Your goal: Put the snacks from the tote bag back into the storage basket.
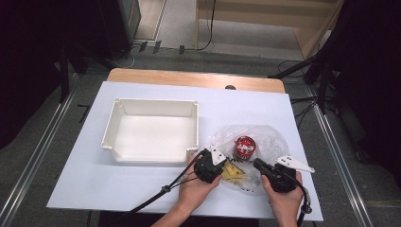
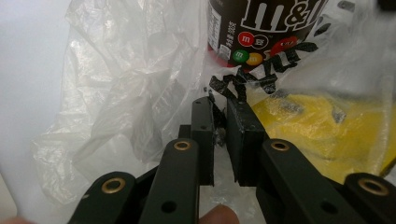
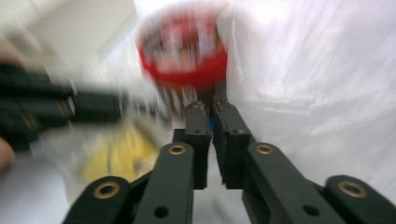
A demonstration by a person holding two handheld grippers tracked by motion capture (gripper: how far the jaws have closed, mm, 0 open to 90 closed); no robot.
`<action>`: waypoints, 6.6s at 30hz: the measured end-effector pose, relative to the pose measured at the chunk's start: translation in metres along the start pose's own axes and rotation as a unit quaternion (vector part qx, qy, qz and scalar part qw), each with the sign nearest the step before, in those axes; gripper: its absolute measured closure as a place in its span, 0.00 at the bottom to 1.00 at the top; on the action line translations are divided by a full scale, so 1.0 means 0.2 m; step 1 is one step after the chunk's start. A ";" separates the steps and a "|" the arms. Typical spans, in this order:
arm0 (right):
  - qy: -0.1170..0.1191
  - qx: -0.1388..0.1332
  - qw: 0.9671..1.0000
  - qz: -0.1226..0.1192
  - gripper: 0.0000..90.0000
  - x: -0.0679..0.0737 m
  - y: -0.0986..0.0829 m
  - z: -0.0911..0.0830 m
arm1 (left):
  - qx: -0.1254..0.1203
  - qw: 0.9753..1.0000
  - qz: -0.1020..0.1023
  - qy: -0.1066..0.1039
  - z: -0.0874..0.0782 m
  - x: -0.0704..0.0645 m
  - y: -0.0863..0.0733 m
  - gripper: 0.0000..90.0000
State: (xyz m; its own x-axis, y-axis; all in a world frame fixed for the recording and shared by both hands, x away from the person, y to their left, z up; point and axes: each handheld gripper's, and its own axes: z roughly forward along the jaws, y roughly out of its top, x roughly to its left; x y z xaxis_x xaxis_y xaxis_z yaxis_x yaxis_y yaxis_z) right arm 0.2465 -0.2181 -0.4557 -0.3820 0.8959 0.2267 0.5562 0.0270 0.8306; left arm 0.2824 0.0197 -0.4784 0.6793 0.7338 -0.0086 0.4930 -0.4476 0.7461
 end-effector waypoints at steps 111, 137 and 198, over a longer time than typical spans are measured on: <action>-0.010 -0.011 0.999 0.045 0.99 -0.22 -0.03 0.18 | -0.093 0.994 -0.030 -0.039 -0.11 -0.06 0.35 0.29; 0.052 -0.077 0.994 -0.053 0.22 -0.01 0.09 -0.01 | -0.106 0.993 -0.038 -0.041 -0.37 0.13 0.36 0.29; 0.121 -0.119 0.981 -0.096 0.17 -0.04 0.03 -0.19 | -0.124 0.990 -0.073 -0.013 -0.59 0.39 0.29 0.29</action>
State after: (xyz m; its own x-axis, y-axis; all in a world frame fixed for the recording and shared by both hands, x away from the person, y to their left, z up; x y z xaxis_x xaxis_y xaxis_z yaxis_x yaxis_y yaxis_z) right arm 0.2249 -0.2424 -0.4341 -0.6427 0.7523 0.1451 0.2807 0.0550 0.9582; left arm 0.3002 0.1118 -0.3576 0.6252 0.7672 -0.1432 0.4413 -0.1962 0.8756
